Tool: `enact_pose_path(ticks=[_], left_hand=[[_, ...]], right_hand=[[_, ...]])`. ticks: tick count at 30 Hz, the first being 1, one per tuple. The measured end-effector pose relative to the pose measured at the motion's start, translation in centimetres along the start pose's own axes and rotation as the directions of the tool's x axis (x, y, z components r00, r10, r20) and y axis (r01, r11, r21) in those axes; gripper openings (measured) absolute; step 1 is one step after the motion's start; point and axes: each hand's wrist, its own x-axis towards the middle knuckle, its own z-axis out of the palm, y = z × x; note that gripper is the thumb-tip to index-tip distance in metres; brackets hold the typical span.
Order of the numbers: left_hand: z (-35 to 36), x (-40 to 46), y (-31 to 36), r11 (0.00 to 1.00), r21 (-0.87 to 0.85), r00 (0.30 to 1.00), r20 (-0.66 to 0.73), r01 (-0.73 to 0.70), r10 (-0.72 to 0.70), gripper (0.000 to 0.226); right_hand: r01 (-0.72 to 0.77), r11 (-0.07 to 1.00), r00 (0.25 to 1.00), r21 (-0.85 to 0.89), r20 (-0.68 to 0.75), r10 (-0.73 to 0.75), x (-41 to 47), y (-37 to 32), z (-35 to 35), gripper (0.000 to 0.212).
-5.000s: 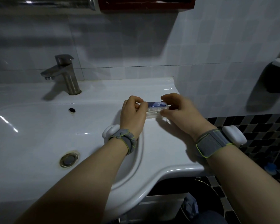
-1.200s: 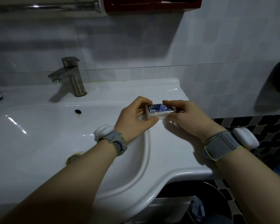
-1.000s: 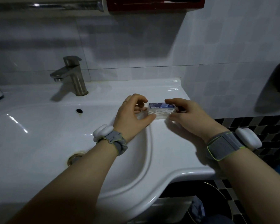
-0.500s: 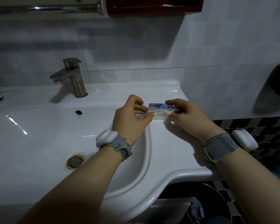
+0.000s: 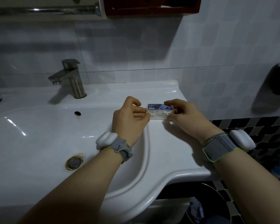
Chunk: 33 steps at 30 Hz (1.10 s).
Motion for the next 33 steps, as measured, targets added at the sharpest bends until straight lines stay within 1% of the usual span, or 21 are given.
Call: enact_pose_path(ticks=[7,13,21,26,28,31,33], left_hand=[[0.1,-0.33,0.09,0.999,0.01,1.0,-0.008,-0.031,0.031,0.032],[-0.01,-0.37,-0.03,0.99,0.112,0.996,0.01,-0.09,0.089,0.03],[0.17,-0.44,-0.18,0.969,0.195,0.987,-0.003,-0.154,0.158,0.03],[0.16,-0.4,-0.31,0.929,0.294,0.975,0.044,-0.223,0.22,0.026],[0.16,-0.4,-0.36,0.934,0.273,0.973,0.05,-0.229,0.224,0.026],[0.29,-0.3,-0.6,0.973,0.152,0.985,0.026,-0.172,0.17,0.03],[0.36,-0.06,-0.82,0.985,0.079,0.987,0.049,-0.155,0.152,0.034]], right_hand=[[-0.011,1.0,1.0,0.006,0.001,0.011,0.26,0.21,0.05,0.05],[-0.022,1.0,1.0,0.008,0.004,0.022,0.17,0.13,0.02,0.052],[-0.021,1.0,1.0,0.017,0.002,0.021,0.14,0.06,0.04,0.051],[-0.023,1.0,1.0,0.004,-0.003,0.023,-0.08,-0.21,0.01,0.05],[-0.031,1.0,1.0,0.003,-0.002,0.031,-0.17,-0.29,-0.02,0.05],[-0.032,0.999,0.999,0.003,-0.007,0.033,-0.17,-0.34,0.03,0.052],[-0.026,1.0,1.0,0.0,-0.004,0.026,-0.18,-0.34,0.06,0.05]])
